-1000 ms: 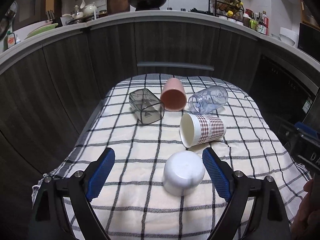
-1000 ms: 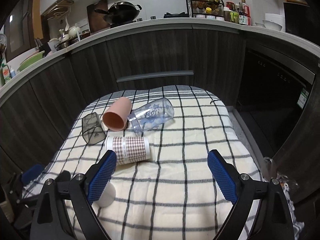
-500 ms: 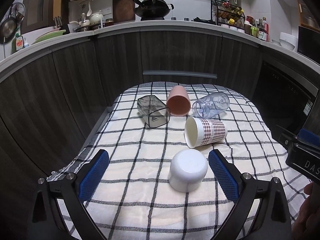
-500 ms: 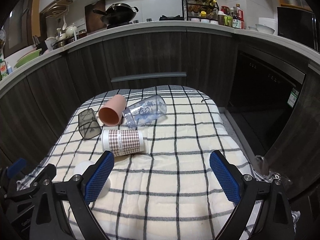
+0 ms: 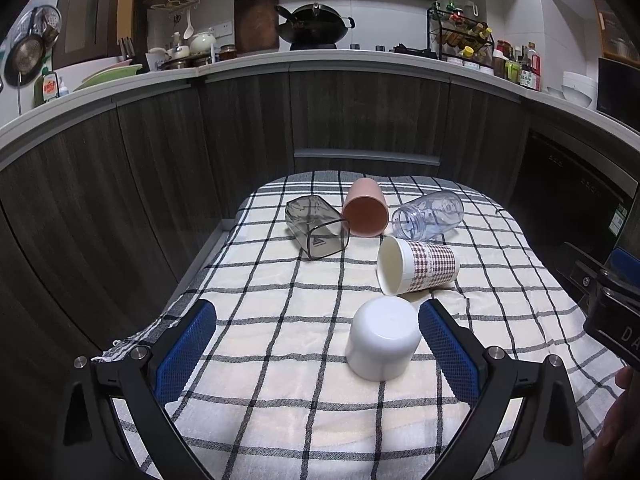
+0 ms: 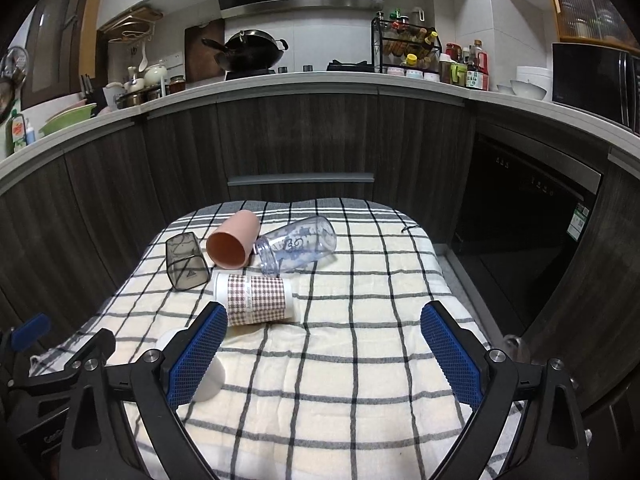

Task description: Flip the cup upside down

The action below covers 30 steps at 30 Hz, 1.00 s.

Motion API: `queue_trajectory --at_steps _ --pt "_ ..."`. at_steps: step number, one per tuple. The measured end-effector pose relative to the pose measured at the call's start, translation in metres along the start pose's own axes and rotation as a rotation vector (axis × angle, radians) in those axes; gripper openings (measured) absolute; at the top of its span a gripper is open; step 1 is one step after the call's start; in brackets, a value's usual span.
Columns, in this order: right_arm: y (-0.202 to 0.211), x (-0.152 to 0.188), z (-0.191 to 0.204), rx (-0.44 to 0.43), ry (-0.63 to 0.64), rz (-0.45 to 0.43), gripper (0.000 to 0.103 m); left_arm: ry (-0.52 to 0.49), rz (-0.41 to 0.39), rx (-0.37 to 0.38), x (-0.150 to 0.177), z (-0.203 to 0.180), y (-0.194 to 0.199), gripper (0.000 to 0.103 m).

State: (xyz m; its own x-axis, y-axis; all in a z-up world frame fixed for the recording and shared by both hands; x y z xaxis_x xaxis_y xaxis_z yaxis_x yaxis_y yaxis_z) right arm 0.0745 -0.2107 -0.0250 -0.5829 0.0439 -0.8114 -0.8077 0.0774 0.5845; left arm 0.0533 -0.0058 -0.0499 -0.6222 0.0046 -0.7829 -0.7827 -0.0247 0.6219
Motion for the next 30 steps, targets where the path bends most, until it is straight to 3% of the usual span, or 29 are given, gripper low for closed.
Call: queue_trajectory --at_steps 30 --pt "0.0002 0.0049 0.0014 -0.016 -0.007 0.004 0.098 -0.013 0.000 -0.016 0.0029 -0.0003 0.0040 0.103"
Point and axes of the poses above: each gripper's, at about its wrist camera, not at the fingertips, and y roughly against the way its jaws point, z to its left, x to its underside, the point moved 8 cm from there along -y, roughly the way its jaws point, and after that the axes turned 2 degrees about z, right-handed, at the moved point
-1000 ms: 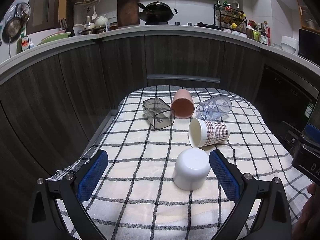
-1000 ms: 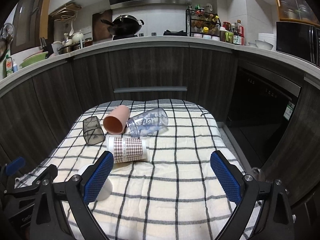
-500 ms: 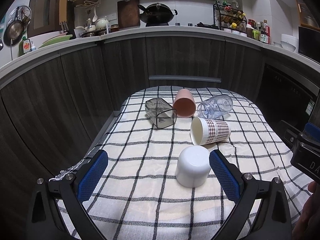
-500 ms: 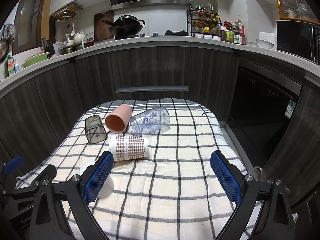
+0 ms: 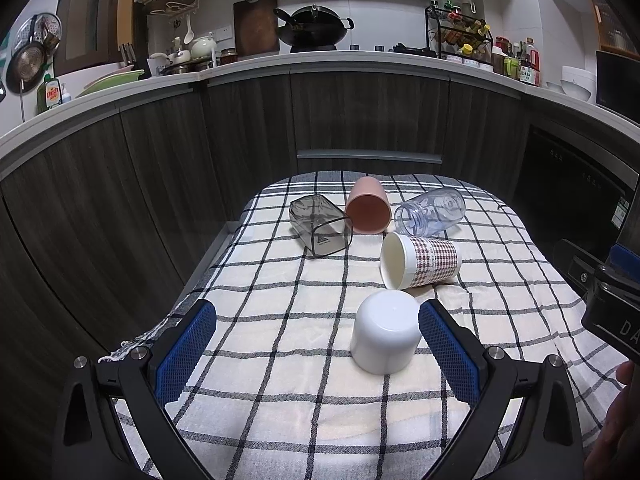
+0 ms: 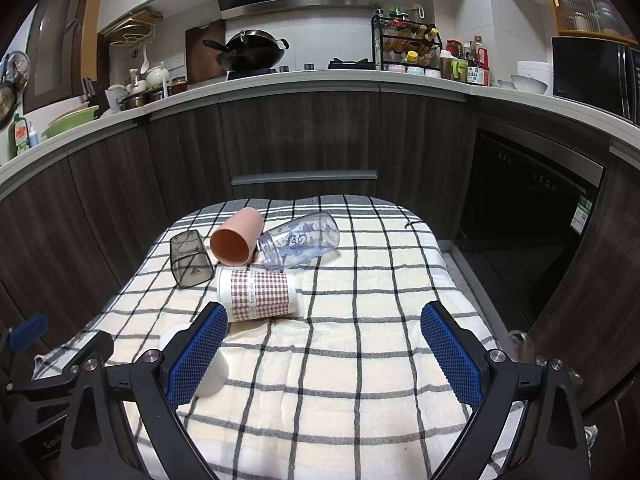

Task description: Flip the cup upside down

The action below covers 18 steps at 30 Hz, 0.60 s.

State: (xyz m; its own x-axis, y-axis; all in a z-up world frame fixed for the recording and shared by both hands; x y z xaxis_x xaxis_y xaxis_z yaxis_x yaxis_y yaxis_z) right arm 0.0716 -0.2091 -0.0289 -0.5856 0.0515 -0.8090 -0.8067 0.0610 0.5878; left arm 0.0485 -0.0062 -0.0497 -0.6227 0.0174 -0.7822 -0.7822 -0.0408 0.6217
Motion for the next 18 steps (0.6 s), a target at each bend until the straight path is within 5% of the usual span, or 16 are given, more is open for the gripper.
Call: queue_trajectory --at_steps 18 --pt "0.0003 -0.0002 -0.0003 -0.001 -0.001 -0.003 0.098 -0.011 -0.012 0.012 -0.0019 -0.0034 0.0021 0.103"
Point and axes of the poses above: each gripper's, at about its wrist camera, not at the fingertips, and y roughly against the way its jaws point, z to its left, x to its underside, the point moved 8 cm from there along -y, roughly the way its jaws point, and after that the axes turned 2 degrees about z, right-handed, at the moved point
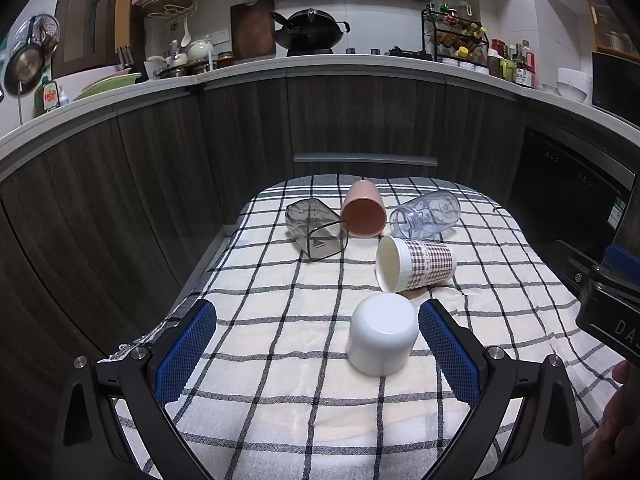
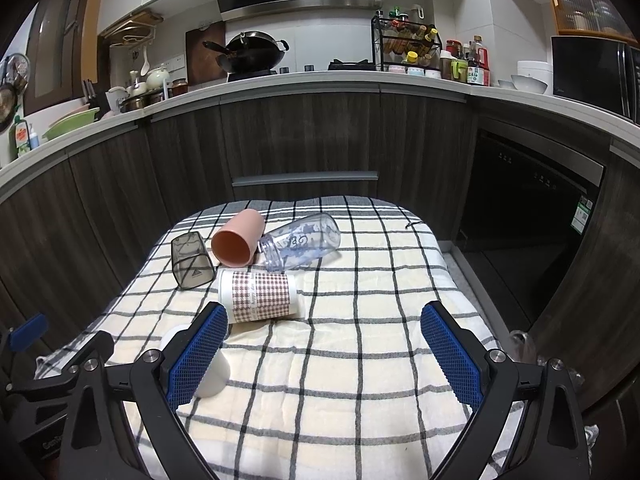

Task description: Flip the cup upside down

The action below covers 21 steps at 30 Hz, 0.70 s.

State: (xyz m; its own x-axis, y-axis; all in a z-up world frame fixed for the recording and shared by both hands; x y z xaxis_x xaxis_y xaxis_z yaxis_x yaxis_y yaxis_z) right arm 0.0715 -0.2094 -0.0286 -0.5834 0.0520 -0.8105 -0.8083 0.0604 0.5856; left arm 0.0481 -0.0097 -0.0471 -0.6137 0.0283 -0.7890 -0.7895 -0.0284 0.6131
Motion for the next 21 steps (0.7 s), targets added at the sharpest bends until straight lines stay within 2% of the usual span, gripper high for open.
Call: queue_trajectory --at_steps 17,21 --pt "0.0001 -0.0003 0.0008 -0.001 -0.002 0.001 0.098 0.017 0.004 0.002 0.0007 0.0014 0.0000 0.103" --pt "0.0001 0.0001 -0.0001 0.001 -0.002 0.003 0.098 0.017 -0.009 -0.017 -0.0002 0.0033 0.0007 0.103"
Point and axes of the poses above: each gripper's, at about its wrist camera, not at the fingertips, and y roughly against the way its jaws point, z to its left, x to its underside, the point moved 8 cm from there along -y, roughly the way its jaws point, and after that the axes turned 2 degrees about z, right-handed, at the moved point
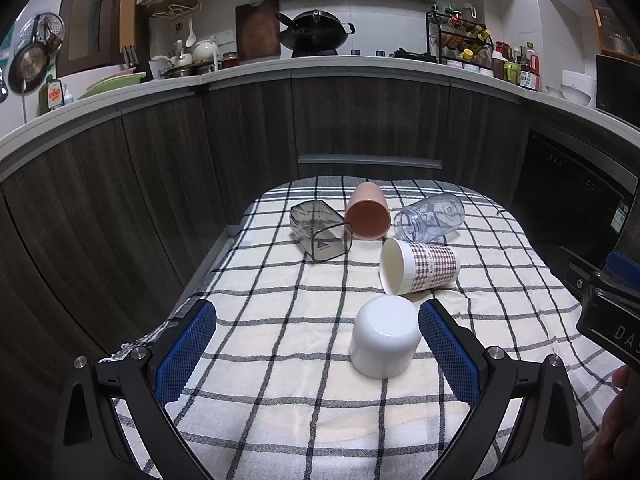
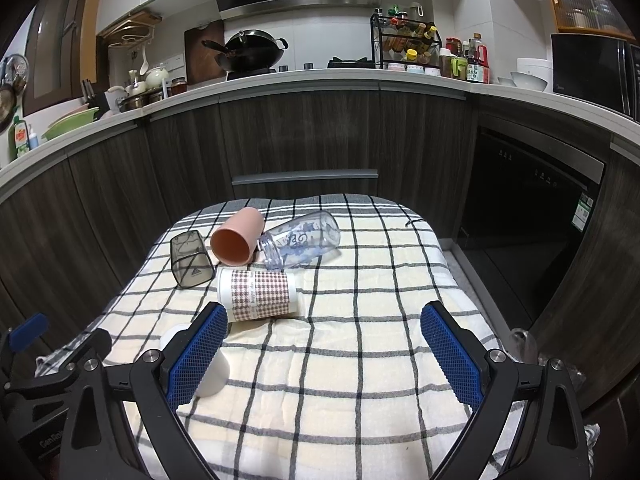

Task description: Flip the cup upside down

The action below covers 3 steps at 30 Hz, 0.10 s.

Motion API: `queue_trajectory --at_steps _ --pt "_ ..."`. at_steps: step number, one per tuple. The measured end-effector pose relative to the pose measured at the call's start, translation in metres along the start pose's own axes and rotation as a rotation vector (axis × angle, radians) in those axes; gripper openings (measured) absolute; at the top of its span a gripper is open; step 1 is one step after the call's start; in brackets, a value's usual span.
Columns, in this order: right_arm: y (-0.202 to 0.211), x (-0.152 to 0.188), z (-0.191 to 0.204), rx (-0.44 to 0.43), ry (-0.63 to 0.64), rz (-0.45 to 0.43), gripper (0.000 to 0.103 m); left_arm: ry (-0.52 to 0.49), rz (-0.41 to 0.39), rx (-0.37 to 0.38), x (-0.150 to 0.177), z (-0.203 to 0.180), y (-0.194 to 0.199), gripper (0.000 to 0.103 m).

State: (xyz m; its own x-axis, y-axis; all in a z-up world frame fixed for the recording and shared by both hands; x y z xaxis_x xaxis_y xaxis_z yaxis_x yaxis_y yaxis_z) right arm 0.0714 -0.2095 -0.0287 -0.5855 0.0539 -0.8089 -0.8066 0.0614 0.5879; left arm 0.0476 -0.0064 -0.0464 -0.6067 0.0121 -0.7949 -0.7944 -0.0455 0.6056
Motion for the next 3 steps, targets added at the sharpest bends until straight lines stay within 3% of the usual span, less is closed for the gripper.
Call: queue_trajectory --at_steps 3 --pt "-0.0001 0.0010 0.0005 0.001 -0.004 0.001 0.098 0.002 0.017 0.004 0.0017 0.0000 -0.0025 0.103"
Point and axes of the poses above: each gripper's, at about its wrist camera, not at the fingertips, and y roughly against the way its jaws point, z to its left, x to its underside, the point moved 8 cm from there along -y, roughly the way its jaws point, and after that the axes turned 2 degrees about z, right-handed, at the moved point
